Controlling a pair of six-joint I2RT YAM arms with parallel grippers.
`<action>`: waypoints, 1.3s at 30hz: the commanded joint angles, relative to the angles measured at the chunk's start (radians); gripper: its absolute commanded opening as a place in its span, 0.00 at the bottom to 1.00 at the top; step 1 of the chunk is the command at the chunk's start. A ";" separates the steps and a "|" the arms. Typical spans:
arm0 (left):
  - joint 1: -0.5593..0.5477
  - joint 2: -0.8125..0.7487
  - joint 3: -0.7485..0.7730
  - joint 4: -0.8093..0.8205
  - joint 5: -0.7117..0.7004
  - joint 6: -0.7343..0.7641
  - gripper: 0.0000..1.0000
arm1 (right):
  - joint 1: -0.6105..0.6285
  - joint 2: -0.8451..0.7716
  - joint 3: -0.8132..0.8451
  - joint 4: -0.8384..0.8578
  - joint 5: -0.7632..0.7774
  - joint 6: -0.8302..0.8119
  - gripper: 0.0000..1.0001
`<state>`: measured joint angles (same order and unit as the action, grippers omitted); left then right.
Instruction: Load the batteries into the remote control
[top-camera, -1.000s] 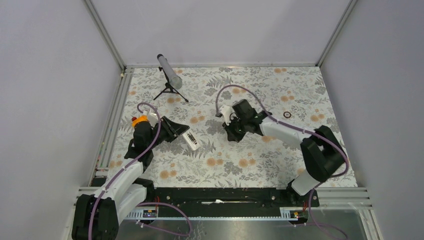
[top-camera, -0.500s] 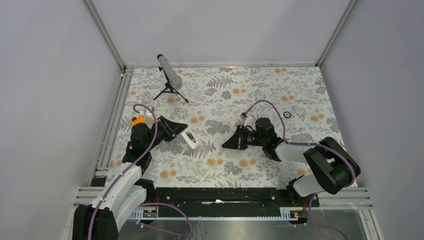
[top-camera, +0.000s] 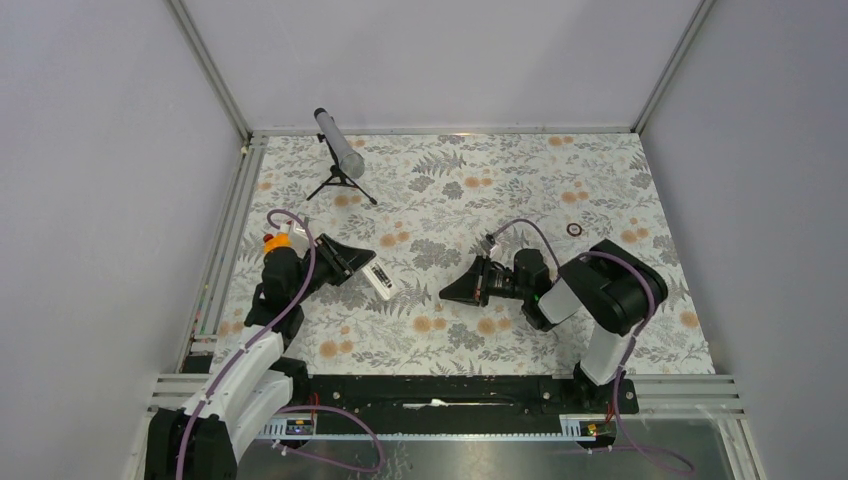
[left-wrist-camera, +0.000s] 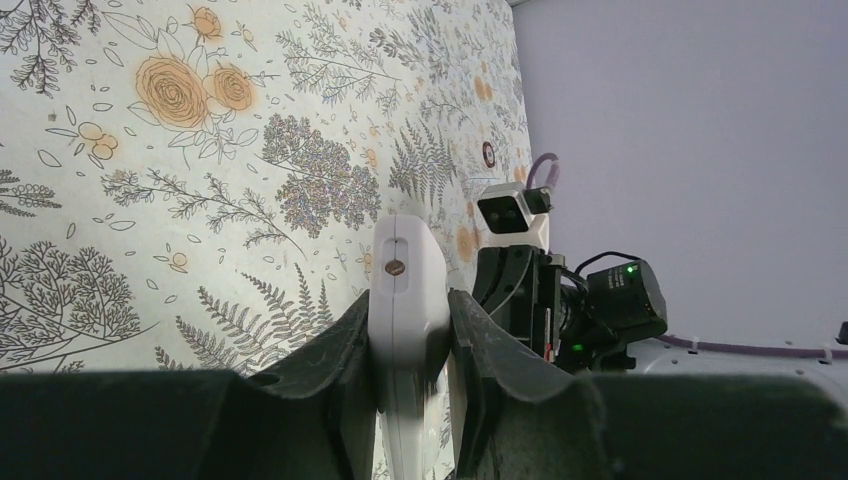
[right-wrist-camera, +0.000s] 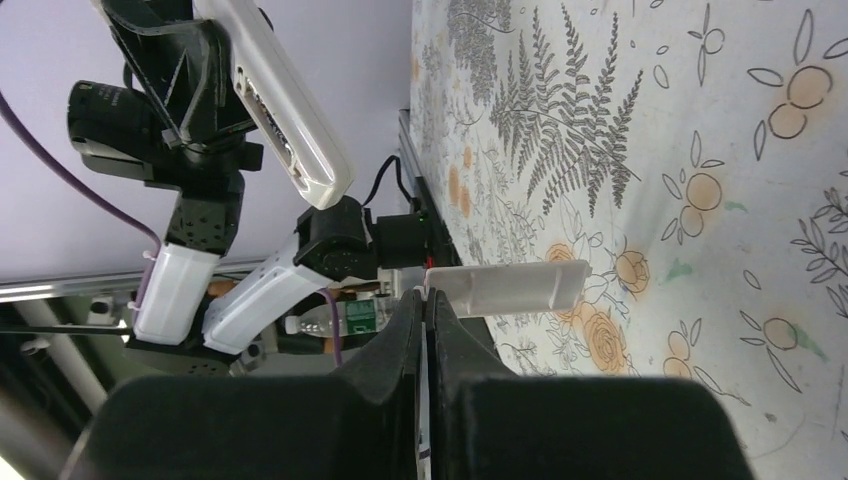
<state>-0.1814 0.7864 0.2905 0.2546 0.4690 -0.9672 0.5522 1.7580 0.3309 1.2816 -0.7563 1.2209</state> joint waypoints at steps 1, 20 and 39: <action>0.005 -0.009 0.004 0.043 -0.012 -0.002 0.00 | -0.005 0.072 0.000 0.266 -0.040 0.118 0.00; 0.005 0.026 0.006 0.061 -0.005 -0.003 0.00 | -0.134 0.296 -0.073 0.399 -0.211 -0.043 0.00; 0.005 0.023 0.015 0.058 -0.005 0.003 0.00 | -0.237 0.194 -0.164 0.265 -0.102 -0.071 0.43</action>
<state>-0.1814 0.8135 0.2901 0.2558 0.4671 -0.9684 0.3191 2.0193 0.1841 1.5436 -0.9199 1.2079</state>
